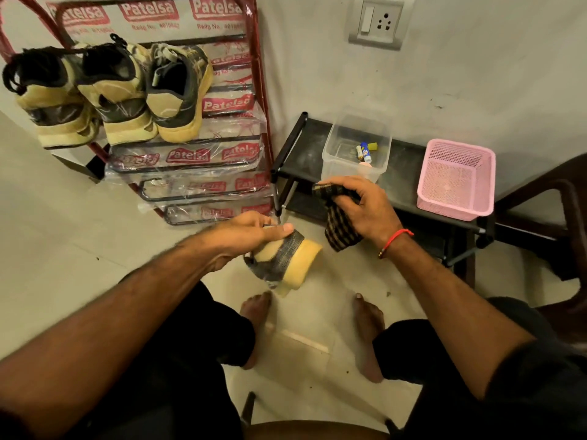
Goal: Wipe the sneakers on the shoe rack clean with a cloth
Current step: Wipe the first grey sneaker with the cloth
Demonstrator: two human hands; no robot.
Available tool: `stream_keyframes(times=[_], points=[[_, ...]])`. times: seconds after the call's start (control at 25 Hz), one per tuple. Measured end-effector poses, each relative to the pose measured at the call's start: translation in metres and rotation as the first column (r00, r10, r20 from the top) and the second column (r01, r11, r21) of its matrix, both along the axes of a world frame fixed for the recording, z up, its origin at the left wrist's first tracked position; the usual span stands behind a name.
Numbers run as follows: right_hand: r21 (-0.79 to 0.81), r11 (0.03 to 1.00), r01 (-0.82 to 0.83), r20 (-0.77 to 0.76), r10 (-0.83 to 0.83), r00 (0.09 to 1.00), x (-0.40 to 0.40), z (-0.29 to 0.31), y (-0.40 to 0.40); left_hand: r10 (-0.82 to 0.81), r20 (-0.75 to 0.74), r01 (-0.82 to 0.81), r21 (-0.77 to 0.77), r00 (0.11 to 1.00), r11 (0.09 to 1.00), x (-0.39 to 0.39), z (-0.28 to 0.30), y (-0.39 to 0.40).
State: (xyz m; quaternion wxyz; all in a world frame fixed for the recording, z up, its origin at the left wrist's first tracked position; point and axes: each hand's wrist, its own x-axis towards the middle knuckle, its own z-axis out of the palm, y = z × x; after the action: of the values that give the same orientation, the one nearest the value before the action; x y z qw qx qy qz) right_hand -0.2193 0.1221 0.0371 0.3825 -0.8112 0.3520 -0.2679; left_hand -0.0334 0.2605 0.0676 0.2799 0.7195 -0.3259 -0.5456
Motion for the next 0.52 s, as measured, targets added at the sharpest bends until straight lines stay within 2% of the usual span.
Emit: stream_keyframes(times=[0.16,0.28,0.36,0.44,0.52], points=[[-0.172,0.982,0.075,0.041,-0.069,0.997,-0.006,0.026,0.019,0.330,-0.178,-0.341,-0.034,0.927,0.940,-0.014,-0.020,-0.016],[-0.379,0.925,0.010,-0.121,-0.060,0.991,0.008,0.012,0.066,0.451,-0.377,-0.513,-0.077,0.809,0.855,-0.022,-0.024,-0.028],[-0.593,0.802,-0.069,-0.222,-0.081,0.972,0.013,-0.004,0.071,0.519,-0.475,-0.618,-0.069,0.711,0.783,-0.027,-0.023,-0.034],[-0.662,0.749,0.029,-0.126,-0.150,0.981,0.015,-0.011,0.042,0.583,-0.554,-0.702,-0.002,0.594,0.712,-0.032,-0.024,-0.040],[-0.603,0.784,0.149,0.016,-0.175,0.984,0.019,-0.017,0.028,0.603,-0.600,-0.710,0.080,0.526,0.699,-0.034,-0.027,-0.044]])
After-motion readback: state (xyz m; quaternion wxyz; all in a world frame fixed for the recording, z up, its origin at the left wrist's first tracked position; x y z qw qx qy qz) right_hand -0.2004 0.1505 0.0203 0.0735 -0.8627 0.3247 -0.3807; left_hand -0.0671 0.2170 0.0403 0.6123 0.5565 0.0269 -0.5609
